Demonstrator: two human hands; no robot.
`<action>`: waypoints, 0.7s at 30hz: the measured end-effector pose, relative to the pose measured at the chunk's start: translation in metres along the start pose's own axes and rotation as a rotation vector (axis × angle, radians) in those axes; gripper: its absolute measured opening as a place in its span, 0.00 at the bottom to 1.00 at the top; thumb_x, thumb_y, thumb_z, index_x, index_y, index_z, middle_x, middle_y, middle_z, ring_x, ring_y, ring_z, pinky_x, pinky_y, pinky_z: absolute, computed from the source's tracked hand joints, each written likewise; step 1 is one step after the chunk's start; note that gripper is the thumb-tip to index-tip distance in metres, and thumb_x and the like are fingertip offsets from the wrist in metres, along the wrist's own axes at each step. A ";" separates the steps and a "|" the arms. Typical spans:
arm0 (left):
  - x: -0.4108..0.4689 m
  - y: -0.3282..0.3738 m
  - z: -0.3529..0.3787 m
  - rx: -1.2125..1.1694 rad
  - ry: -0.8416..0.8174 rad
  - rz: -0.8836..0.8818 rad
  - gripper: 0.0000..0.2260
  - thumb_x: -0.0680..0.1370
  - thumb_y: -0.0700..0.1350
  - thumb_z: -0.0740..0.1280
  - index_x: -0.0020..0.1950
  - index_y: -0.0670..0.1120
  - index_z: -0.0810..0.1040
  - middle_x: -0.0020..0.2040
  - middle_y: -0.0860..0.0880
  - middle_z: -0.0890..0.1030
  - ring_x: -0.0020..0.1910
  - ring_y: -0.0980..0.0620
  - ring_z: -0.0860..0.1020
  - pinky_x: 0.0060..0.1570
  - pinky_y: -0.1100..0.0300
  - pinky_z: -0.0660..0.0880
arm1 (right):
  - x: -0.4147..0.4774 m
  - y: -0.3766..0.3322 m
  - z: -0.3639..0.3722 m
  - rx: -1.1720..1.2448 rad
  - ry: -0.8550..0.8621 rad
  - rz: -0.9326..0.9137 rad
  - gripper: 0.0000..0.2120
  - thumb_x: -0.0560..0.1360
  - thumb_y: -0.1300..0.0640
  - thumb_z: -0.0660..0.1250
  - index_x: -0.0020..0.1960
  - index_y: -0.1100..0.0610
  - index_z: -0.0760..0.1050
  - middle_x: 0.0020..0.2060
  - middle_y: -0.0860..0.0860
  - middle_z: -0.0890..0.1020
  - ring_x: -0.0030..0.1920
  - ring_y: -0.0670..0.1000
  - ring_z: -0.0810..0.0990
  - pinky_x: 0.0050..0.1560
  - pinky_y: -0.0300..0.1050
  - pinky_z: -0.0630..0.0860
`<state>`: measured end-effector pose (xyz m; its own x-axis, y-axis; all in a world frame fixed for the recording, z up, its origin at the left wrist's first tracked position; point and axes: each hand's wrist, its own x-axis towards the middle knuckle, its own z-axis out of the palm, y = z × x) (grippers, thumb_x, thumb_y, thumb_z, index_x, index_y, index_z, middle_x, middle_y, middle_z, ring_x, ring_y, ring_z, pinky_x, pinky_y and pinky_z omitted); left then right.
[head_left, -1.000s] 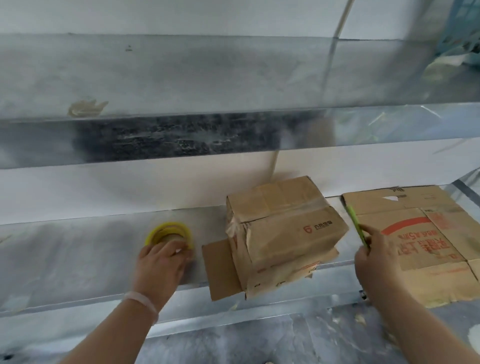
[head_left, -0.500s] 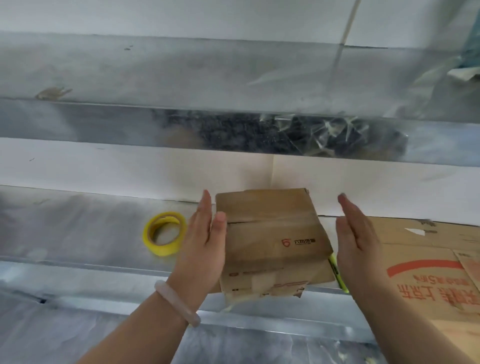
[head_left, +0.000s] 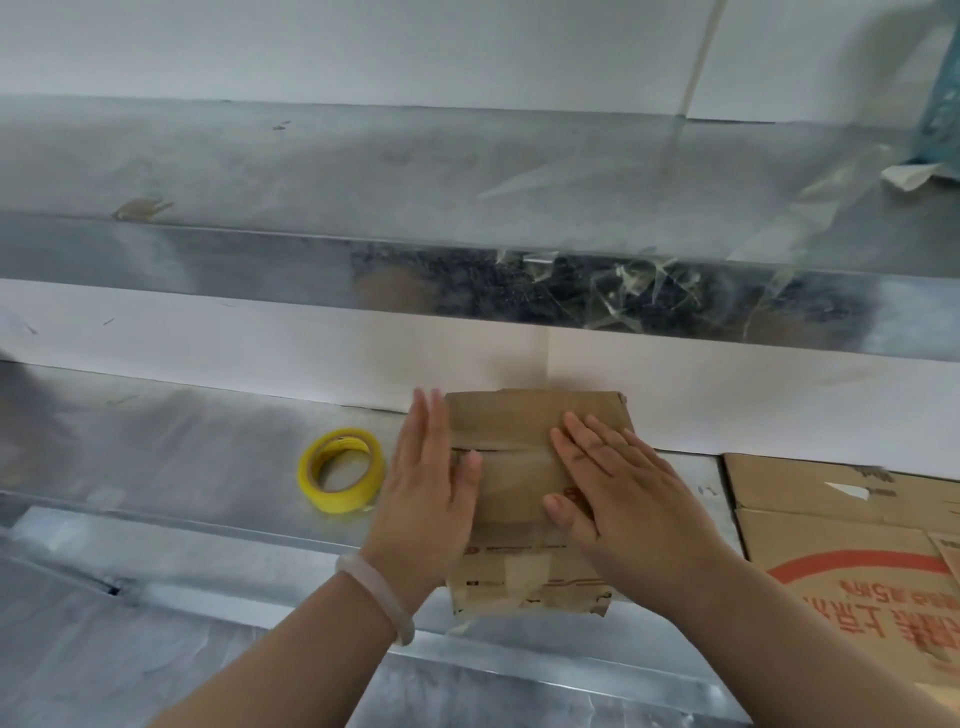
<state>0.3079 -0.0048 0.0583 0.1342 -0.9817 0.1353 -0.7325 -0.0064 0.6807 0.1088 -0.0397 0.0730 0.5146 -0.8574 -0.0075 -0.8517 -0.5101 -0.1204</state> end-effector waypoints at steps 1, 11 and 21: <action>0.000 -0.001 0.002 0.171 -0.006 0.185 0.25 0.82 0.55 0.49 0.78 0.51 0.52 0.78 0.53 0.52 0.77 0.56 0.50 0.74 0.60 0.49 | -0.001 0.001 0.001 -0.006 0.024 -0.033 0.35 0.77 0.34 0.37 0.79 0.48 0.55 0.78 0.45 0.54 0.78 0.46 0.52 0.77 0.45 0.45; -0.002 -0.007 -0.008 0.576 -0.187 0.314 0.32 0.79 0.66 0.41 0.73 0.52 0.69 0.73 0.55 0.68 0.73 0.56 0.64 0.73 0.55 0.58 | -0.010 0.012 0.003 -0.011 0.011 0.069 0.48 0.69 0.30 0.20 0.79 0.48 0.53 0.78 0.42 0.54 0.78 0.42 0.48 0.76 0.46 0.36; 0.003 0.009 -0.008 0.270 -0.126 0.071 0.37 0.74 0.69 0.42 0.75 0.50 0.64 0.77 0.56 0.58 0.76 0.58 0.53 0.74 0.62 0.49 | -0.003 0.007 -0.011 0.210 0.042 0.294 0.30 0.81 0.41 0.51 0.78 0.55 0.56 0.78 0.49 0.59 0.78 0.49 0.54 0.77 0.45 0.52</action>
<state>0.3071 -0.0067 0.0708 0.0049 -0.9972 0.0743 -0.8902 0.0295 0.4547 0.1004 -0.0411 0.0828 0.2429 -0.9695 -0.0319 -0.9214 -0.2203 -0.3203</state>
